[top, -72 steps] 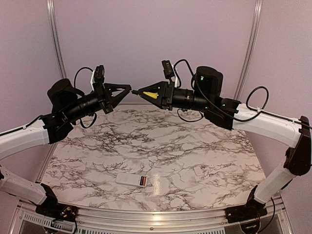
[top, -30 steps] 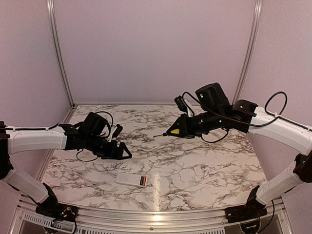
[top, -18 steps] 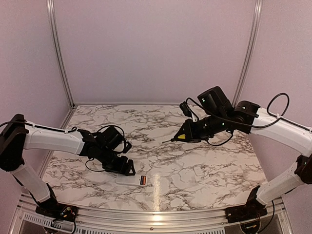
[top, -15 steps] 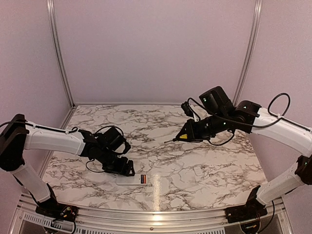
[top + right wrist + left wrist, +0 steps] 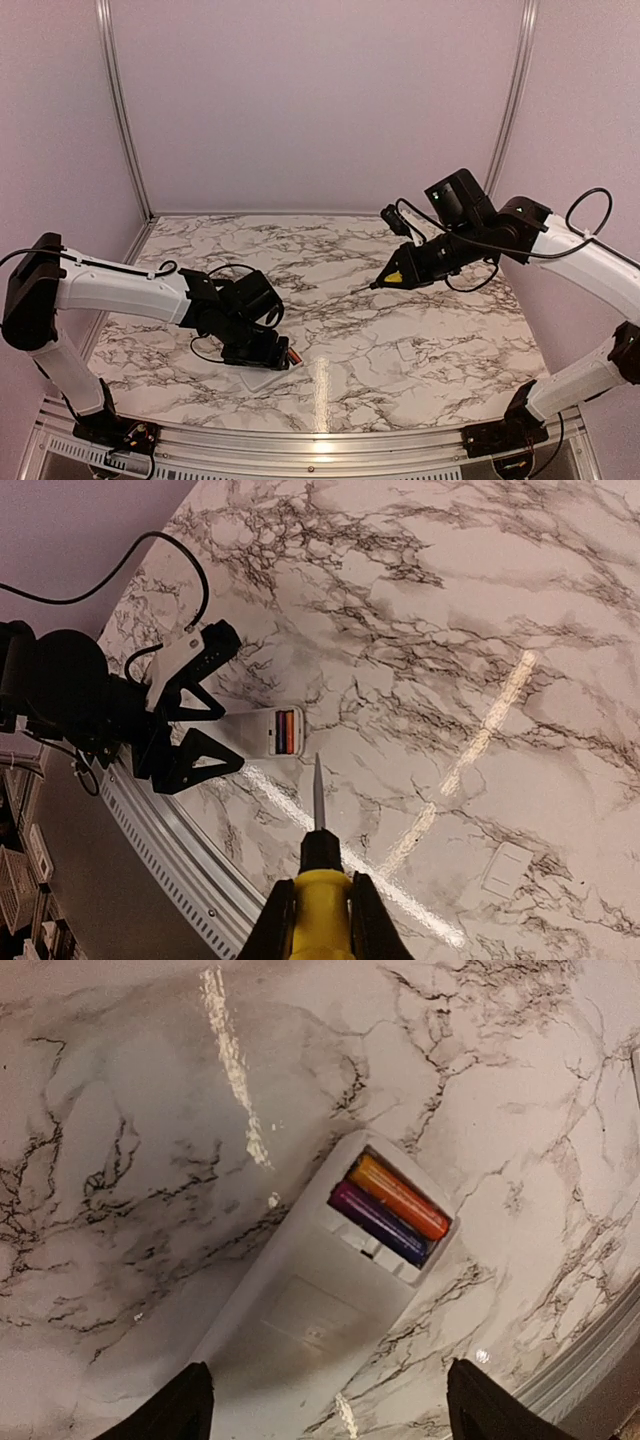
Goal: Unload the batteries from the remote control
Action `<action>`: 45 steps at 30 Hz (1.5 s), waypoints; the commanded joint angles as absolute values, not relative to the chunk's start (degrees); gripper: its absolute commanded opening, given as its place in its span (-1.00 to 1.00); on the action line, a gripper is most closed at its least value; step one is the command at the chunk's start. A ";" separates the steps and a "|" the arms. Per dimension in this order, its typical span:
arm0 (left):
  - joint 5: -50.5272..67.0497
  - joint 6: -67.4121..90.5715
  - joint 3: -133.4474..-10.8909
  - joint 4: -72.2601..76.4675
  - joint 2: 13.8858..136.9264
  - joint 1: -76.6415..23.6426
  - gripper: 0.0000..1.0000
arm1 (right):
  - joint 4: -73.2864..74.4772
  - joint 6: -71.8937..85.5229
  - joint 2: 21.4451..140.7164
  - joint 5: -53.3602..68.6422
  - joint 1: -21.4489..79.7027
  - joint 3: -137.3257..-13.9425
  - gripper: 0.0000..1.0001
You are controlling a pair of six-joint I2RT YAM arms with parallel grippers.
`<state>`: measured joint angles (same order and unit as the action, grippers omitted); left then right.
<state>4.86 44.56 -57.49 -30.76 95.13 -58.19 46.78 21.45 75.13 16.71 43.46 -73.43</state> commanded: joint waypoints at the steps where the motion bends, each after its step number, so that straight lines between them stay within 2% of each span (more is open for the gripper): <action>1: 2.95 42.29 -60.53 -35.82 93.90 -59.50 0.71 | 48.82 16.98 72.46 18.19 43.11 -73.12 -1.00; 6: -4.72 34.71 -61.32 -38.74 86.07 -59.50 0.85 | 49.25 15.46 72.85 16.86 43.06 -73.00 -1.00; 9: -8.26 29.09 -59.55 -37.77 80.97 -59.64 0.85 | 47.12 16.21 72.73 18.32 43.02 -72.82 -1.00; 13: -12.51 20.58 -51.39 -28.69 71.75 -59.85 0.89 | 46.33 16.85 73.78 17.38 43.05 -74.71 -1.00; 18: -10.61 8.91 -41.18 -15.38 64.52 -59.85 0.98 | 45.43 18.97 75.05 14.53 43.03 -77.34 -0.97; 26: -1.82 -3.95 -38.42 -16.53 68.69 -59.85 0.98 | 43.04 21.38 78.39 11.81 43.06 -77.83 -1.00; 32: -1.81 -3.56 -36.65 -13.91 71.89 -59.85 0.98 | 41.18 23.71 78.49 10.90 43.06 -76.93 -1.00; 40: -0.77 -3.57 -44.17 -17.10 86.51 -59.94 0.89 | 41.18 24.49 77.64 10.11 43.07 -75.55 -1.00; 45: -2.10 -3.90 -45.62 -18.16 89.59 -59.94 0.88 | 41.20 24.56 76.81 10.08 43.06 -75.08 -1.00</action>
<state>-2.00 -2.98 -43.40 -16.93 87.90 -59.64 42.24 23.83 78.41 11.18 43.24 -75.02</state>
